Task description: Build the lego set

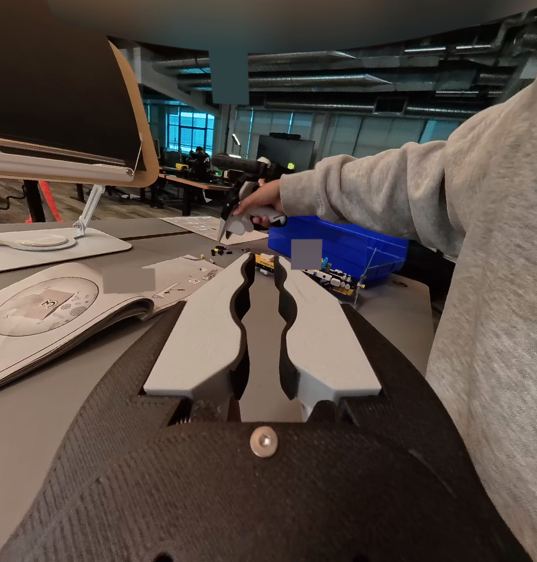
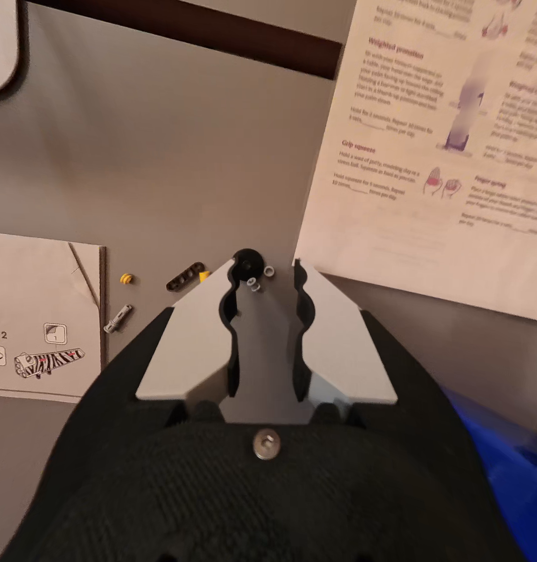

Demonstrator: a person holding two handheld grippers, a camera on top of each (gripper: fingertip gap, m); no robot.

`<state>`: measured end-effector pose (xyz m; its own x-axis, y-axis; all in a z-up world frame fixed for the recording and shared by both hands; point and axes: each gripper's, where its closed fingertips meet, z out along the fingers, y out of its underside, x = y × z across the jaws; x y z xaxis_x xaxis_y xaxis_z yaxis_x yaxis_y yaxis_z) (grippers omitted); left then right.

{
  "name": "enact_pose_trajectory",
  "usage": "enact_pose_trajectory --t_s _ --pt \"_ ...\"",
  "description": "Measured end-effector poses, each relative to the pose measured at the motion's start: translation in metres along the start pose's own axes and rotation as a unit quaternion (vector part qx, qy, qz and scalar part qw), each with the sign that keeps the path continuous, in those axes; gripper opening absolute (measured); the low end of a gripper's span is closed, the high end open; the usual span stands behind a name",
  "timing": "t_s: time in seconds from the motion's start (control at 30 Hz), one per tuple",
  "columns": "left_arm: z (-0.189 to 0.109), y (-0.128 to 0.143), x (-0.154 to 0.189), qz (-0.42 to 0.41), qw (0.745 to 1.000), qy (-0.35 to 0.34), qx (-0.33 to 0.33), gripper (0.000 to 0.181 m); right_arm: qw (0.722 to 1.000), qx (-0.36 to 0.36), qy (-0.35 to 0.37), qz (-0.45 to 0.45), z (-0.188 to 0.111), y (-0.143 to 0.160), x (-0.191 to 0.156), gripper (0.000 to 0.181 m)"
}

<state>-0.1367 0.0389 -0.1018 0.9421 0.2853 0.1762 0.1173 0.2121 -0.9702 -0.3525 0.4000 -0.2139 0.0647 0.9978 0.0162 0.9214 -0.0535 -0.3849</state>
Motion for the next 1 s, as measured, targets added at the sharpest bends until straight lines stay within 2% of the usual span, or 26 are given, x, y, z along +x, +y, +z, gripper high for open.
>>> enact_pose_trajectory --t_s 0.33,0.7,0.8,0.9,1.0 --pt "0.002 0.002 0.0 0.01 1.0 0.001 -0.007 0.011 0.999 -0.017 -0.045 0.024 0.012 0.009 -0.02 0.028" --pt "0.001 0.002 0.0 0.01 1.0 0.003 -0.007 0.01 0.993 -0.027 -0.112 -0.032 0.002 0.027 -0.089 0.019" --pt "0.001 0.002 0.0 0.011 1.0 0.003 -0.007 0.011 0.995 0.0 -0.083 -0.052 -0.003 0.015 -0.083 0.015" --pt "0.0 0.002 0.001 0.011 1.0 0.003 -0.007 0.01 0.997 0.029 -0.057 -0.035 -0.007 -0.003 -0.065 0.015" --pt "0.0 0.002 0.001 0.01 1.0 0.004 -0.008 0.011 0.999 0.02 -0.035 -0.021 0.003 -0.006 -0.047 0.017"
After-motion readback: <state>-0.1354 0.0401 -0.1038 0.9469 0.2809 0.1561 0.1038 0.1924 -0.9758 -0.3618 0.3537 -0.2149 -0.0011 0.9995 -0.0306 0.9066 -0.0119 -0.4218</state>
